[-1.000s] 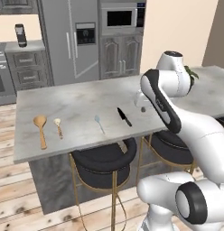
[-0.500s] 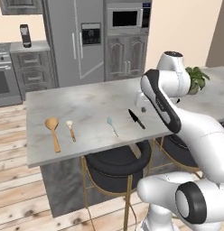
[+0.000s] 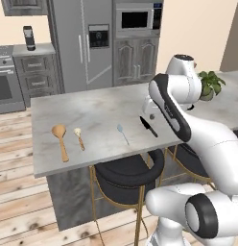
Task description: Pick up the metallic utensils from the counter and place them in the open drawer. Make sure not to pick up any wooden utensils.
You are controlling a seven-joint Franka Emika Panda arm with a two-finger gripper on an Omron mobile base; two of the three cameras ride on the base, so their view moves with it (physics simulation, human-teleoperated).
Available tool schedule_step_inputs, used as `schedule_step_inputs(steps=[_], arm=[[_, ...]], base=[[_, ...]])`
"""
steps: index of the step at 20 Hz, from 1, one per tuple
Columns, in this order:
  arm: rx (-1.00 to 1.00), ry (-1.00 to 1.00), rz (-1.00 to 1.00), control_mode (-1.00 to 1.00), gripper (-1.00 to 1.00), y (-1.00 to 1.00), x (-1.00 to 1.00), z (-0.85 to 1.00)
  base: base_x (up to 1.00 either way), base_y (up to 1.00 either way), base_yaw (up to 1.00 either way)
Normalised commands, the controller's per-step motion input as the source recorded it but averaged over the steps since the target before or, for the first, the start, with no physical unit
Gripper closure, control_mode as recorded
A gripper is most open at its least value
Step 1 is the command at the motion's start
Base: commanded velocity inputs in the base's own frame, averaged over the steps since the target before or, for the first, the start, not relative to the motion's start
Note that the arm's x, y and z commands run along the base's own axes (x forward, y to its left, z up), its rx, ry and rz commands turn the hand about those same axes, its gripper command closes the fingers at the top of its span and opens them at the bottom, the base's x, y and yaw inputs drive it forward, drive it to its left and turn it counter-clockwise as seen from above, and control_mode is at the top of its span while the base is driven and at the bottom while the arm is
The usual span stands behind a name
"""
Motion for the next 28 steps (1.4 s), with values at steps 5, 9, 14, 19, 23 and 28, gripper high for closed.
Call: schedule_step_inputs(steps=[5, 9, 14, 19, 23, 28], arm=[[0.0, 0.06, 0.0, -1.0, -1.0, 0.03, 0.36, -0.05], [0.0, 0.15, 0.05, -1.0, -1.0, 0.24, 0.68, -0.45], [-0.09, 0.08, 0.05, -1.0, -1.0, 0.68, 0.99, -0.52], [-0.07, -0.08, 0.02, -1.0, -1.0, 0.19, 0.59, -0.39], [-0.14, -0.01, 0.0, -1.0, -1.0, 0.18, 0.71, -0.57], [-0.05, 0.0, 0.02, -1.0, -1.0, -0.04, 0.45, -0.44]], base=[[0.0, 0.0, 0.0], [0.0, 0.0, 0.0], [0.0, 0.0, 0.0], [0.0, 0.0, 0.0], [0.0, 0.0, 0.0], [0.0, 0.0, 0.0]])
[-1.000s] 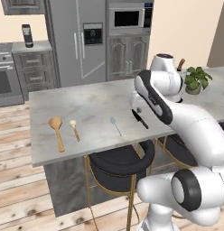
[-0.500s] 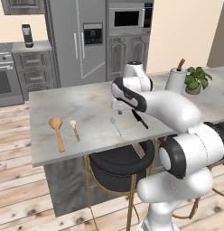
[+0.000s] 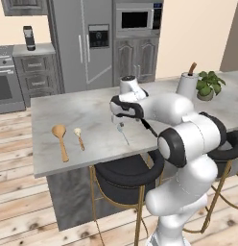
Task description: Pick up the metallic utensils from the counter and place them in the open drawer. Make sure not to pick up any wooden utensils.
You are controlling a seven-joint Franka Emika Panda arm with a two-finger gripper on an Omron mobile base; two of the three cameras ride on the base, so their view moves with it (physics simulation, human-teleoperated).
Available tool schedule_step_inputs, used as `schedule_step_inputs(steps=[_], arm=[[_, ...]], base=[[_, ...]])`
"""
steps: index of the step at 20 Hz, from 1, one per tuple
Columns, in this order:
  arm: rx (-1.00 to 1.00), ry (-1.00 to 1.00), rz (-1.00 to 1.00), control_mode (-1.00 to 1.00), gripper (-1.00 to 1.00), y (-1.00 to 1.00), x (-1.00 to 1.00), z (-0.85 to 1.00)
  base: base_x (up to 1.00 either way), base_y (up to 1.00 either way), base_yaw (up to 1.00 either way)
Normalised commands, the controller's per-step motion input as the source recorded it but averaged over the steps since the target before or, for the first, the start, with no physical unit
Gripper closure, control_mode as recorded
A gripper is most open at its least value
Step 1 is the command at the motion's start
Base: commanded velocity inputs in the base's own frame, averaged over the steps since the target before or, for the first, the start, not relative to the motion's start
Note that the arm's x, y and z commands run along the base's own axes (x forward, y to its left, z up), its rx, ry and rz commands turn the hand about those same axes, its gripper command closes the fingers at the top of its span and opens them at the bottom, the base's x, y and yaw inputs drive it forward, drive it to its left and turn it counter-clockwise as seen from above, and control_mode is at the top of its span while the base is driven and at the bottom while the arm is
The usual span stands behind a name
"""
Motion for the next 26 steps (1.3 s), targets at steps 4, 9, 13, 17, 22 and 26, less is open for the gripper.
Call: schedule_step_inputs(steps=[4, 9, 13, 17, 22, 26], arm=[[0.02, 0.08, 0.02, -1.0, -1.0, -0.45, 0.35, -0.01], [0.03, 0.17, 0.03, -1.0, -1.0, -0.09, 0.45, -0.49], [0.0, 0.18, 0.02, -1.0, -1.0, 0.25, 0.36, -0.68], [0.0, 0.12, 0.01, -1.0, -1.0, 0.24, 0.14, -0.46], [0.0, 0.09, 0.0, -1.0, -1.0, 0.14, 0.01, -0.25], [0.0, 0.01, 0.0, -1.0, -1.0, 0.0, 0.16, -0.19]], base=[[0.0, 0.0, 0.0], [0.0, 0.0, 0.0], [0.0, 0.0, 0.0], [0.0, 0.0, 0.0], [0.0, 0.0, 0.0], [0.0, 0.0, 0.0]])
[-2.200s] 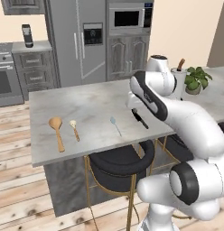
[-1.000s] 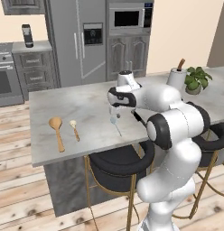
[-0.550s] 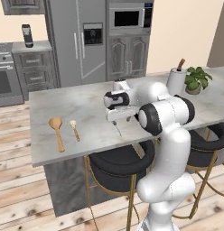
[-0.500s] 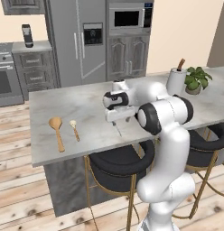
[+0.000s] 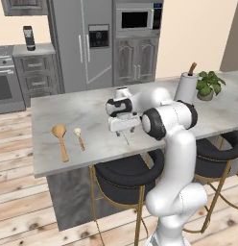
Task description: Pick up the metallic utensils from the counter and place them in the open drawer. Make sure not to pick up any wooden utensils.
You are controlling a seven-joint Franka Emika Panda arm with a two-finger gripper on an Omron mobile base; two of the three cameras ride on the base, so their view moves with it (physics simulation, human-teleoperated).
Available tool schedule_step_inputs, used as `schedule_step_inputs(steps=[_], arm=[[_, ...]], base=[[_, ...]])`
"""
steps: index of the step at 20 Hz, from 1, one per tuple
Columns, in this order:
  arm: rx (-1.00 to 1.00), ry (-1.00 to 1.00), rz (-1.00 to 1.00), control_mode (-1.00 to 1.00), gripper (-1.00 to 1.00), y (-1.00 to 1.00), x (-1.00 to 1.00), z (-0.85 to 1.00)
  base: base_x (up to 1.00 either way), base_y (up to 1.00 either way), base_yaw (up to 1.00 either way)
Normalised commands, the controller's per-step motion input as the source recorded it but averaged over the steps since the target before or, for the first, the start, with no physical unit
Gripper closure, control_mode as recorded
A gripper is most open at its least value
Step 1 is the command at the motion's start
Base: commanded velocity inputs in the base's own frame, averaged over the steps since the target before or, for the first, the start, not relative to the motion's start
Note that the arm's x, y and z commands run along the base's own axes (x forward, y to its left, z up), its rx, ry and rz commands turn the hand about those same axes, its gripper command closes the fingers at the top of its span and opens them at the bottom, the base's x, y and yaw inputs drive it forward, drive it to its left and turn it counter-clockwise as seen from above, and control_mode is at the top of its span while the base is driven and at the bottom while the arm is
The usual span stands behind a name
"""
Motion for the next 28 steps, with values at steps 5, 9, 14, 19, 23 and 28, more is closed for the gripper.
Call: schedule_step_inputs(steps=[5, 9, 14, 19, 23, 28], arm=[[0.0, 0.02, 0.0, -1.0, -1.0, 0.0, 0.2, -0.32], [0.0, 0.0, 0.0, -1.0, -1.0, 0.0, 0.33, -0.27], [0.0, 0.02, 0.0, -1.0, -1.0, -0.03, 0.23, -0.53], [0.0, 0.0, 0.0, -1.0, -1.0, -0.02, 0.09, -0.45], [0.0, -0.04, 0.02, -1.0, -1.0, -0.02, 0.1, -0.31], [0.0, 0.0, 0.0, -1.0, -1.0, 0.0, 0.0, -0.04]], base=[[0.0, 0.0, 0.0], [0.0, 0.0, 0.0], [0.0, 0.0, 0.0], [0.0, 0.0, 0.0], [0.0, 0.0, 0.0], [0.0, 0.0, 0.0]])
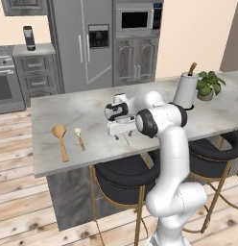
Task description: Pick up the metallic utensils from the counter and place them in the open drawer. Make sure not to pick up any wooden utensils.
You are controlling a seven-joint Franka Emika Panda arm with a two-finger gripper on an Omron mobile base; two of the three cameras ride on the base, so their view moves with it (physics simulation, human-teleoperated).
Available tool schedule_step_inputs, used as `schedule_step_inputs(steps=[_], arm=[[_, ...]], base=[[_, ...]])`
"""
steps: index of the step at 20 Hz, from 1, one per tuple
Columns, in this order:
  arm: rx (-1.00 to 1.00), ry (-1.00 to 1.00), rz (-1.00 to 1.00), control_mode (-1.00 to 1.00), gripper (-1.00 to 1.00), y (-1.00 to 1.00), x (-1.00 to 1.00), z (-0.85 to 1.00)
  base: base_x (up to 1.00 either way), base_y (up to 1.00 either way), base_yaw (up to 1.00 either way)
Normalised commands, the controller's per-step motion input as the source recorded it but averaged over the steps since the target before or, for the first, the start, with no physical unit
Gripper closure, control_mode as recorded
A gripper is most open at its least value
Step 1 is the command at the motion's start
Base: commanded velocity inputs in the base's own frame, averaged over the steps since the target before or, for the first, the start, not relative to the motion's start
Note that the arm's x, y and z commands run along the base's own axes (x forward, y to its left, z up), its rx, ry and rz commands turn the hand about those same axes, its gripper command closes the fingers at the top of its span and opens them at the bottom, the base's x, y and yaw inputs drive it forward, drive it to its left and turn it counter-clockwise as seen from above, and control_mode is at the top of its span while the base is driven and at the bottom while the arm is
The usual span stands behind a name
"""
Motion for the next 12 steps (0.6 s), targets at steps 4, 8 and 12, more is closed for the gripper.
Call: schedule_step_inputs(steps=[4, 8, 12], arm=[[0.0, 0.02, 0.0, -1.0, 1.0, 0.0, 0.0, -0.1], [0.01, 0.07, 0.0, -1.0, 1.0, 0.0, 0.0, -0.17], [0.0, 0.07, 0.0, -1.0, 1.0, 0.0, 0.0, -0.16]], base=[[0.0, 0.0, 0.0], [0.0, 0.0, 0.0], [0.0, 0.0, 0.0]])
